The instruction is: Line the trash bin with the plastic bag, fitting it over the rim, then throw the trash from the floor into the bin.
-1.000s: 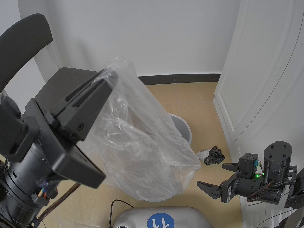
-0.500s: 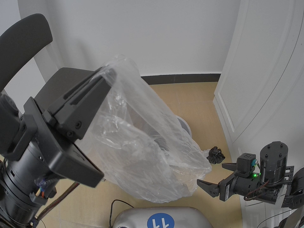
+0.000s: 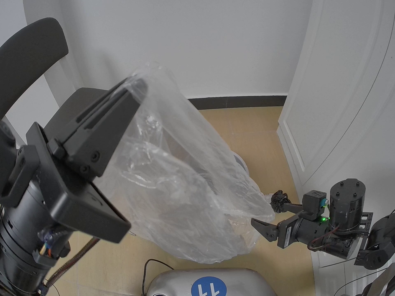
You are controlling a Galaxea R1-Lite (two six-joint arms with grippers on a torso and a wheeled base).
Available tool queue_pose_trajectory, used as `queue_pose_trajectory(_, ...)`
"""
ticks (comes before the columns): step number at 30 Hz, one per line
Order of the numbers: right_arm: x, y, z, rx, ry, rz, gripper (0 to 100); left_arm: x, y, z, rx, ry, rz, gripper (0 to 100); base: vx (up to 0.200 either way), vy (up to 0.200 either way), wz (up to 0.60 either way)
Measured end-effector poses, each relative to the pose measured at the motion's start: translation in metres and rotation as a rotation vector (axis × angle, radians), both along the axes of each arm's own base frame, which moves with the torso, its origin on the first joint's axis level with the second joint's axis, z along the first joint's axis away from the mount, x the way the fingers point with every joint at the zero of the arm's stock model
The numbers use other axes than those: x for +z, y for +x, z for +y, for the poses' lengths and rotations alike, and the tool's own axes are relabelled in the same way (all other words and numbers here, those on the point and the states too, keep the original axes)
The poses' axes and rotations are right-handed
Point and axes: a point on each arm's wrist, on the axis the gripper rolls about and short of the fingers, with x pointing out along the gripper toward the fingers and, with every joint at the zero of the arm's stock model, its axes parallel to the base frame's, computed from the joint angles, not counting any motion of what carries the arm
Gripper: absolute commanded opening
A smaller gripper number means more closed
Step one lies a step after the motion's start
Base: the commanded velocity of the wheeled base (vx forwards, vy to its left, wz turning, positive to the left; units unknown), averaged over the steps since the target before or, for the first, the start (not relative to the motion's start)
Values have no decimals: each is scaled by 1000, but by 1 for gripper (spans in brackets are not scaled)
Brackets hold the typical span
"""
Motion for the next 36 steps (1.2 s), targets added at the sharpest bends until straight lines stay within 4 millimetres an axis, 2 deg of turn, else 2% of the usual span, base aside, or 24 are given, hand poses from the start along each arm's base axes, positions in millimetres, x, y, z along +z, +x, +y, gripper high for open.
queue_pose_trajectory(11, -23, 25, 23, -28, 192, -56, 100, 2, -2, -2, -15, -15, -5, 0, 0, 0, 0)
queue_pose_trajectory(22, -48, 25, 30, 1, 181, -8, 100, 3, -2, -3, -20, -21, -7, 0, 0, 0, 0)
queue_pose_trajectory(35, -50, 26, 30, 4, 198, -31, 100, 3, -3, -4, -22, -20, -6, 0, 0, 0, 0)
queue_pose_trajectory(36, -51, 25, 30, 4, 195, -30, 0, 3, -3, -4, -23, -20, -6, 0, 0, 0, 0)
